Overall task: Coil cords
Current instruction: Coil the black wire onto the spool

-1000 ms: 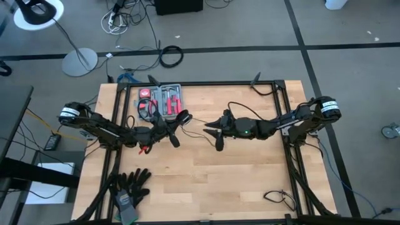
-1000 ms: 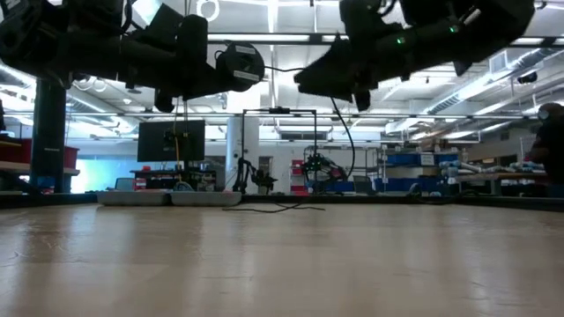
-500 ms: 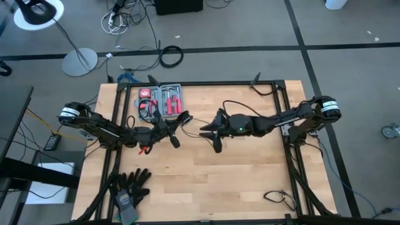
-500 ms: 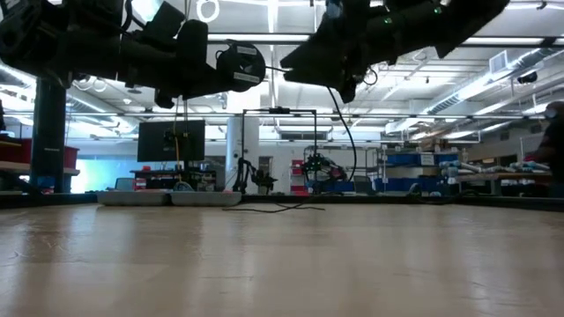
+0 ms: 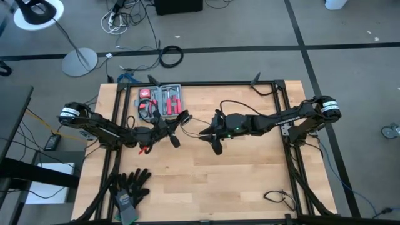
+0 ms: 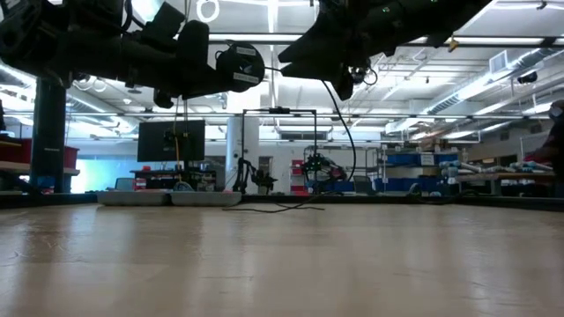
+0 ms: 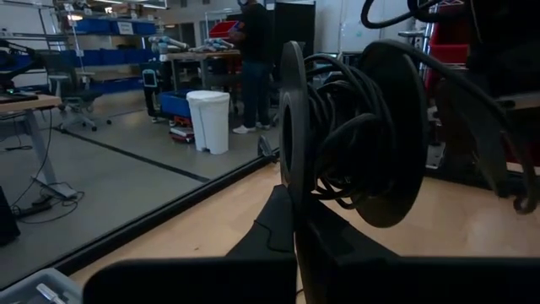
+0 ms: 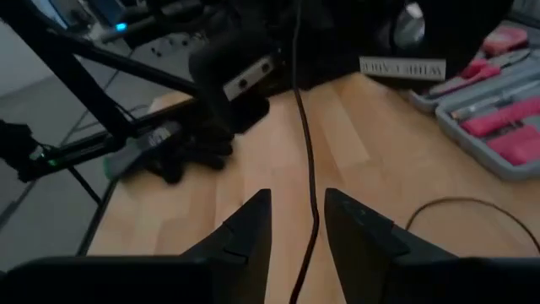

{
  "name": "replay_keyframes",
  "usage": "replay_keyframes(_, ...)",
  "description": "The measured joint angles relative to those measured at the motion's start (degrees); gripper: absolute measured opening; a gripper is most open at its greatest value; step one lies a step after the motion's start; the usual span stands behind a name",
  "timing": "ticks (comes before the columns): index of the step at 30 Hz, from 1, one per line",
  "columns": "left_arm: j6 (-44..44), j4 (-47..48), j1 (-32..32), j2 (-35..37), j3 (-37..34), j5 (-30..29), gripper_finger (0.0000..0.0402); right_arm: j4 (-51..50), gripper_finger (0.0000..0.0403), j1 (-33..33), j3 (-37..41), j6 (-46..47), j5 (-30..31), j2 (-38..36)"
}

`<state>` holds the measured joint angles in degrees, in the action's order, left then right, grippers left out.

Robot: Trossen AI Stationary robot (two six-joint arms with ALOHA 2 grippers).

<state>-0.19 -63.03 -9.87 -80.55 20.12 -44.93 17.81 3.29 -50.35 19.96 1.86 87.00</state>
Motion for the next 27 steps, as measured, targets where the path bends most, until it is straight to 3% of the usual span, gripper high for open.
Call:
replay_keyframes(10, -0.04, -0.23, 0.00, 0.00, 0.00, 0.02, 0.0000, -4.16, 0.0108, 0.09, 0.00, 1.99, -0.10, 0.00)
replay_keyframes(17, -0.04, -0.30, 0.00, 0.00, 0.00, 0.05, 0.0000, -3.45, 0.0011, 0.52, 0.00, -1.83, 2.27, 0.00)
replay_keyframes(23, -0.05, -0.42, 0.00, 0.00, 0.00, 0.07, 0.0000, -2.59, 0.0004, 1.05, 0.02, -2.17, 3.42, 0.49)
replay_keyframes(27, -0.07, -0.80, 0.00, 0.00, 0.00, 0.09, 0.0000, 1.62, 0.0003, 1.11, 0.07, -1.56, 2.38, 4.80)
